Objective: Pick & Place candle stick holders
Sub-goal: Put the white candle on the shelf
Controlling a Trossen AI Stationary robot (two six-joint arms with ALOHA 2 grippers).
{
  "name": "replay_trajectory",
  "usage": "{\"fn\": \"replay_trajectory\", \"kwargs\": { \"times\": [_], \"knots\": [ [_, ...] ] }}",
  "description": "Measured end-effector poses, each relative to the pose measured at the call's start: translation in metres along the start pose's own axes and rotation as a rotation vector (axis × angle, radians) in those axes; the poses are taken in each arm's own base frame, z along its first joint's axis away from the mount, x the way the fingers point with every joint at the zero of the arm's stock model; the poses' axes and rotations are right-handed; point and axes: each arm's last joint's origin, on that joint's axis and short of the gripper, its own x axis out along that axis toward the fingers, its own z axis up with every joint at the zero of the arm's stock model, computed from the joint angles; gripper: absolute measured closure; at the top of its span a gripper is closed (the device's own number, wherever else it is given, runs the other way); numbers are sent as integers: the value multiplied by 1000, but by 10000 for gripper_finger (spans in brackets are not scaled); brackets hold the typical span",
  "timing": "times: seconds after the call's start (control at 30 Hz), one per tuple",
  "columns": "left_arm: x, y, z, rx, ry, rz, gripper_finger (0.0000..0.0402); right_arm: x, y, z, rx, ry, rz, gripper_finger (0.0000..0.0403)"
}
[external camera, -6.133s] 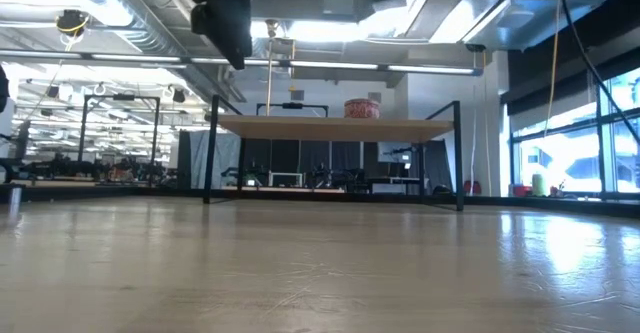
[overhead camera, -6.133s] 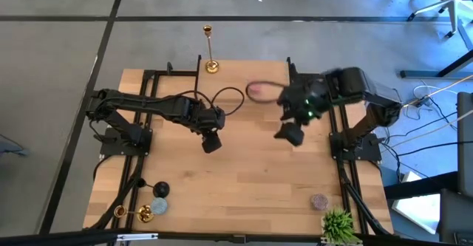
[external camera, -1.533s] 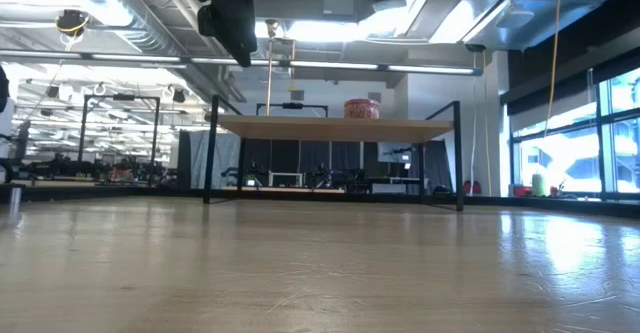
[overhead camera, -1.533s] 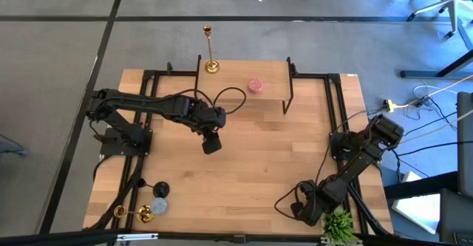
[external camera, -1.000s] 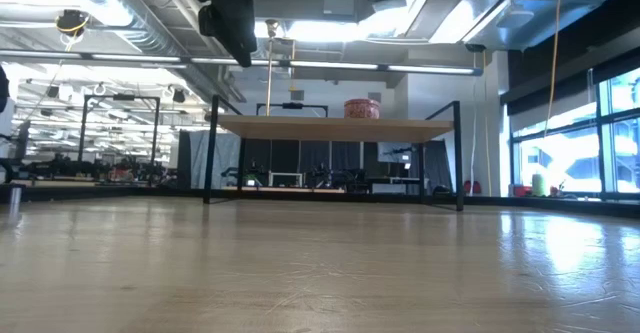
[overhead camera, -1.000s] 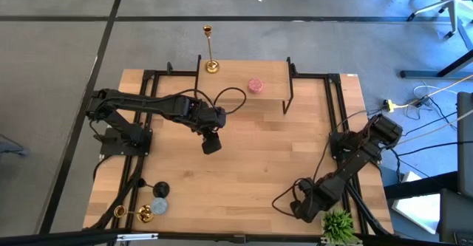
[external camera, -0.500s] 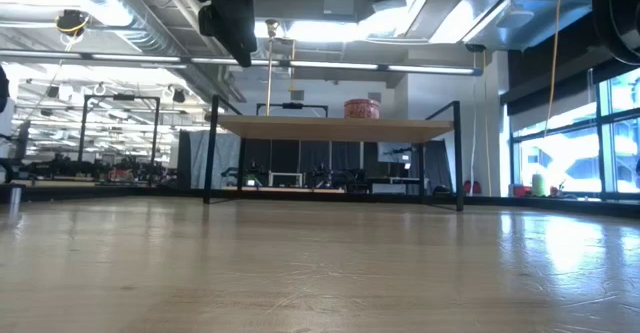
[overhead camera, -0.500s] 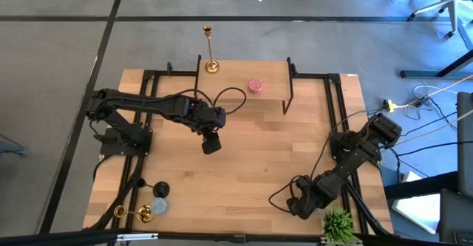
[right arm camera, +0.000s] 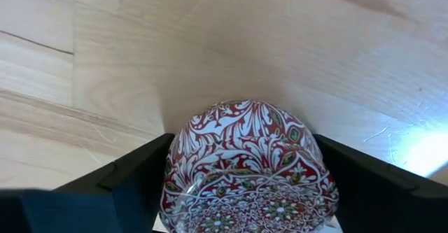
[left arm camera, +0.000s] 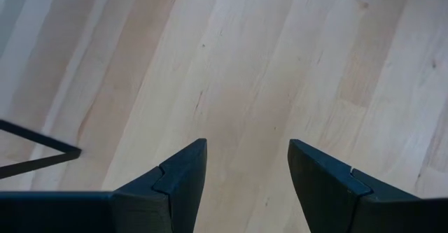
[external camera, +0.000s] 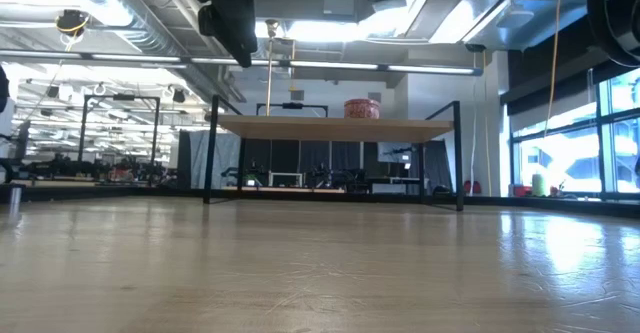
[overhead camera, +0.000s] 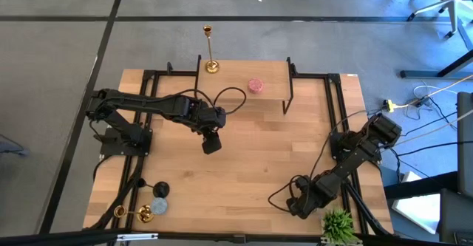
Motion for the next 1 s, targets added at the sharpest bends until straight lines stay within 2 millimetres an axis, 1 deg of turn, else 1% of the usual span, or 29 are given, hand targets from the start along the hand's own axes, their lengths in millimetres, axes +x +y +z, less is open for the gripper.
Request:
{"fn": "replay_trajectory", "kwargs": {
  "times": [0.17, 0.43, 0.57, 0.7, 0.87, 1.0],
  "knots": [
    [0, 0, 0, 0, -6, 13, 203, 0, 1, -1, -8, 15, 5, 65],
    [0, 0, 0, 0, -8, 17, 203, 0, 3, -1, -5, 49, 13, 46],
    [0, 0, 0, 0, -7, 17, 203, 0, 3, -1, -4, 49, 12, 48],
    [0, 0, 0, 0, -7, 17, 203, 0, 3, 0, -5, 50, 12, 64],
    [0, 1, 0, 0, -7, 17, 203, -1, 3, 0, 14, 56, 1, 107],
    [0, 1, 0, 5, -8, 17, 203, -3, 6, 8, 26, 66, 0, 107]
  ]
}}
